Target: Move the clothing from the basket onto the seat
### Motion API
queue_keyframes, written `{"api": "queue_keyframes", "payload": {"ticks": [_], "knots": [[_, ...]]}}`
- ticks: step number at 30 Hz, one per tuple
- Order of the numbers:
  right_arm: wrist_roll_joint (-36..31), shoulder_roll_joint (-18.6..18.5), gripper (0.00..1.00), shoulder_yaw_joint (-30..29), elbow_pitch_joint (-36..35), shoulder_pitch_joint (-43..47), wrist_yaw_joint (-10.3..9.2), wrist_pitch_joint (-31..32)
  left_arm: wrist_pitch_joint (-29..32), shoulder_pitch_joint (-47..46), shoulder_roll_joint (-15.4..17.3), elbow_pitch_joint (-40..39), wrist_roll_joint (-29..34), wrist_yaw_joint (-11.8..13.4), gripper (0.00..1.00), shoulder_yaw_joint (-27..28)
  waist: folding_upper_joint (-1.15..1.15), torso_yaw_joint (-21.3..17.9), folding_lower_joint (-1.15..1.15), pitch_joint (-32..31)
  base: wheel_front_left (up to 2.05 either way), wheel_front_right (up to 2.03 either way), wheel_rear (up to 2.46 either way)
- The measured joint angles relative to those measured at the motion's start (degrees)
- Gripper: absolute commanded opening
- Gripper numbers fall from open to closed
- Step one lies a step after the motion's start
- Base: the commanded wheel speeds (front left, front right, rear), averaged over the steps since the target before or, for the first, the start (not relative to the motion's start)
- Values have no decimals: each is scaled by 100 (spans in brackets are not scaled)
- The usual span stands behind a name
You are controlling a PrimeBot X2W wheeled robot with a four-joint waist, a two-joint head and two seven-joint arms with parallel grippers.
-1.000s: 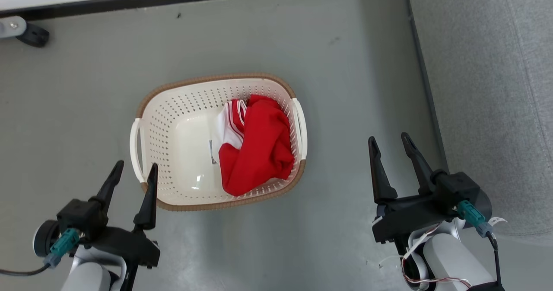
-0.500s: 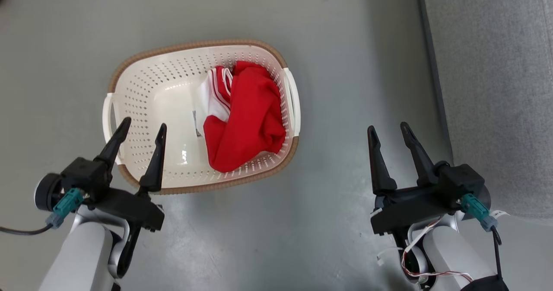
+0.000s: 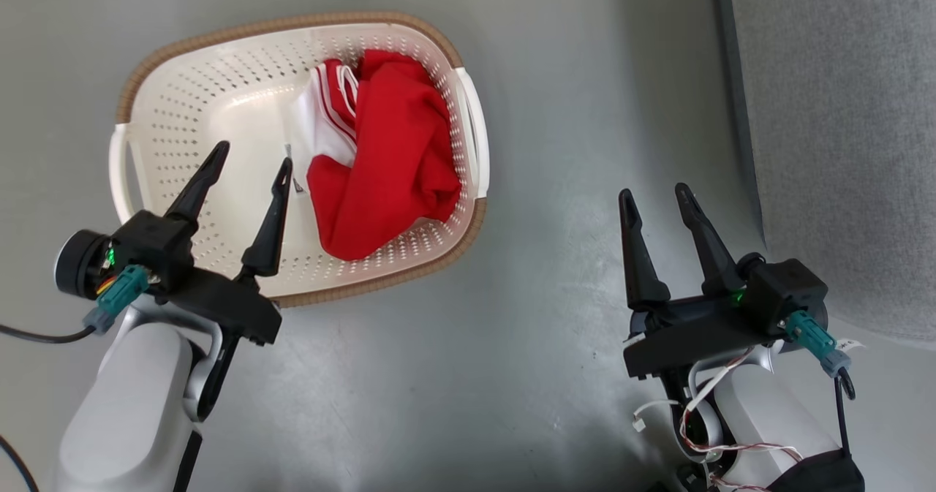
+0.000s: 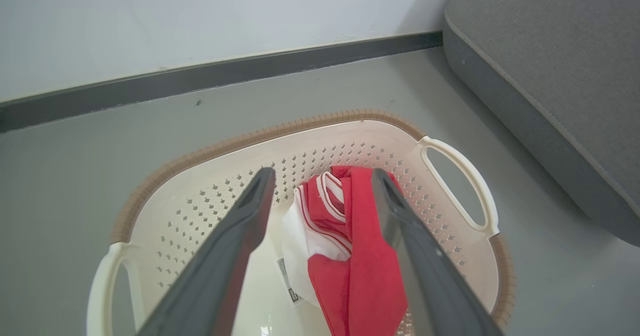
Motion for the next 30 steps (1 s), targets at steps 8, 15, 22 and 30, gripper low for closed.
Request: {"api": "queue_keyframes", "payload": {"ticks": [8, 15, 22, 30], "knots": [[52, -1, 100, 0, -60, -30, 0, 0, 0, -353, -8, 115, 58, -1, 100, -304, 0, -73, -1, 249, 0, 0, 0], [154, 0, 100, 144, -114, -138, 0, 0, 2, -582, 30, 170, 60, -2, 100, -581, 0, -113, -1, 439, 0, 0, 0], [261, 0, 100, 210, -160, -141, 0, 0, 111, -862, 79, 293, 96, -2, 100, -746, 0, -202, -1, 628, 0, 0, 0], [379, 0, 100, 310, -226, -141, 0, 0, 330, -1085, 194, 444, 105, -42, 100, -942, 0, -295, -1, 822, 0, 0, 0]]}}
